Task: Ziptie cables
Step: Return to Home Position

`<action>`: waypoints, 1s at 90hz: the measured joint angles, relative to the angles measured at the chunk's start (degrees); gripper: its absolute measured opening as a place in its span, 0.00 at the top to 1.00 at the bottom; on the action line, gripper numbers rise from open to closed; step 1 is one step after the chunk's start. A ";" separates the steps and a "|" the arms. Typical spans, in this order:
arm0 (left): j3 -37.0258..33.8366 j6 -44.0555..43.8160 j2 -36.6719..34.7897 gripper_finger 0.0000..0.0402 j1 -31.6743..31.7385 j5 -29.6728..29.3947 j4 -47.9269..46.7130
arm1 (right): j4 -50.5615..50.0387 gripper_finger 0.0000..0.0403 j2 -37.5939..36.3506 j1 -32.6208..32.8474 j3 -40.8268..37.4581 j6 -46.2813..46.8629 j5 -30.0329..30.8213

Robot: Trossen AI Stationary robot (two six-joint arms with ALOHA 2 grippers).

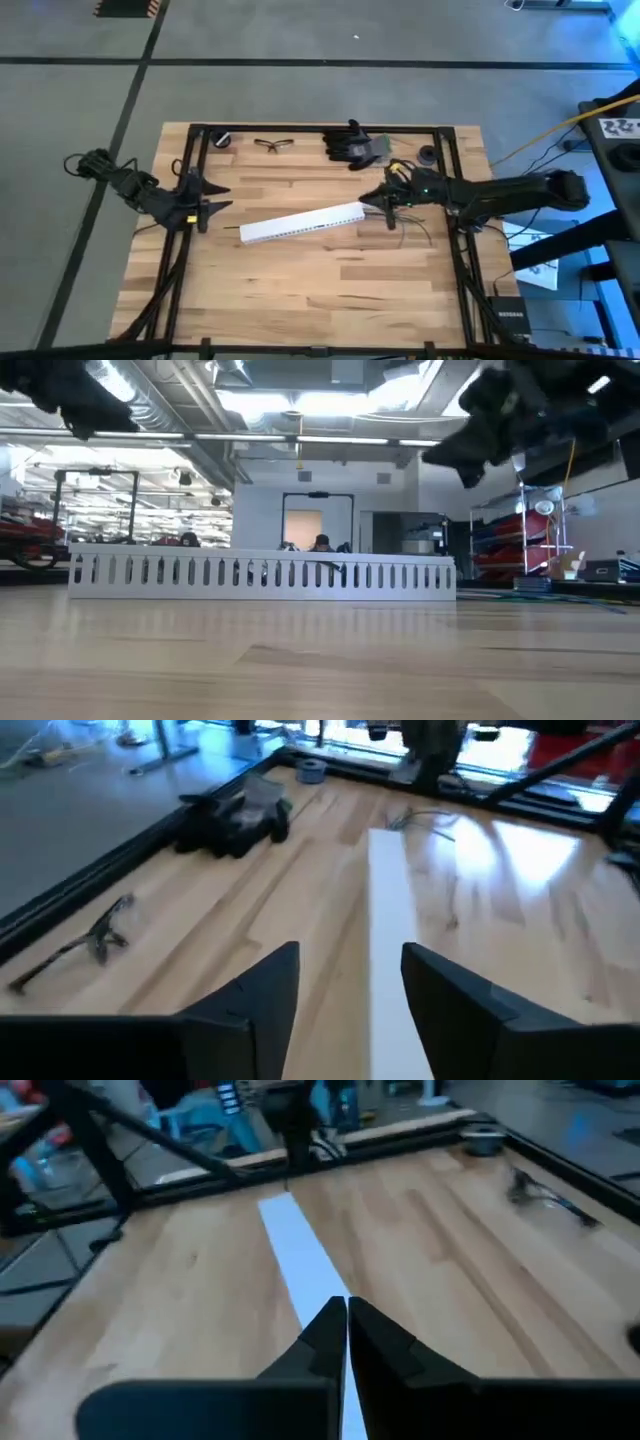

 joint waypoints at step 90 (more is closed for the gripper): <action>-17.08 23.06 -10.84 0.61 15.89 20.91 31.93 | 3.27 1.00 -32.26 4.61 -18.56 7.48 2.01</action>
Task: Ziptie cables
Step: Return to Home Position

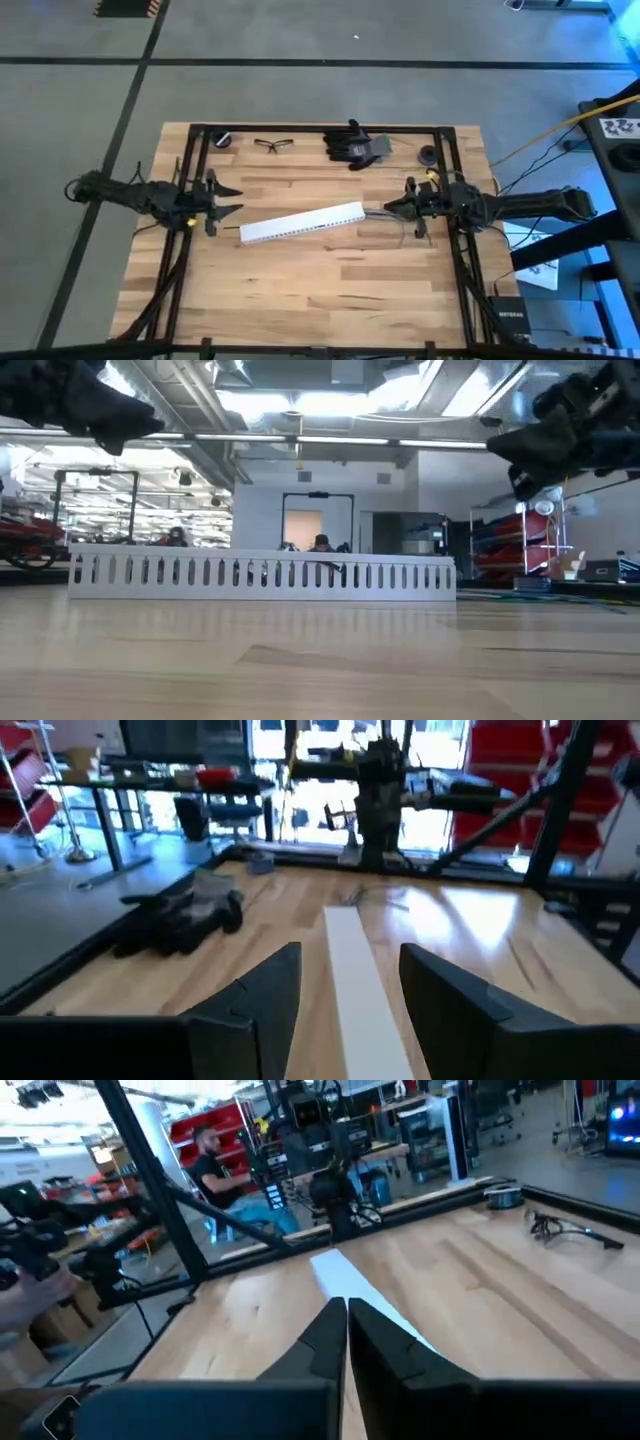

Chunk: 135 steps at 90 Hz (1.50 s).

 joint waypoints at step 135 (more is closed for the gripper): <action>-9.70 0.02 -5.63 0.61 12.45 7.41 8.70 | -24.16 1.00 -24.10 -0.04 1.14 -6.47 -0.33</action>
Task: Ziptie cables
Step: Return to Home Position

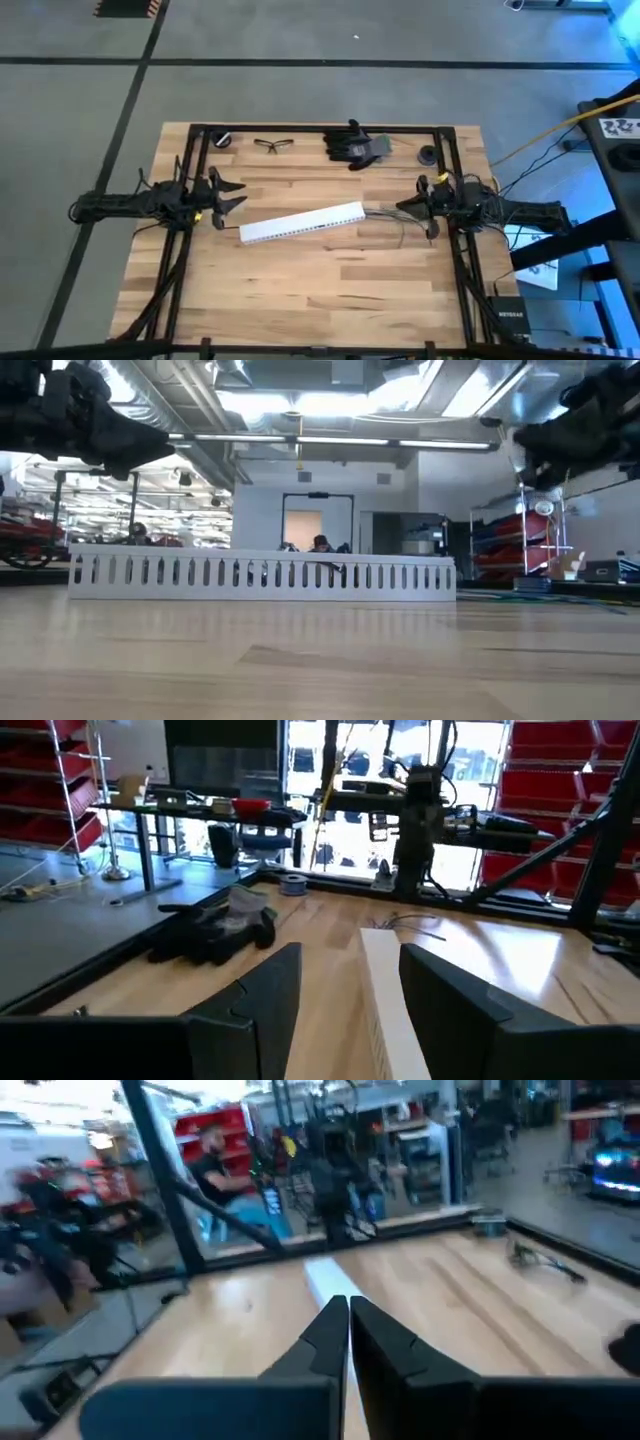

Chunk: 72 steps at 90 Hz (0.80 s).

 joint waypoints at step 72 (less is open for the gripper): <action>0.00 -0.23 0.29 0.61 0.00 -0.02 -0.04 | -1.07 1.00 1.25 0.00 -0.04 0.28 0.49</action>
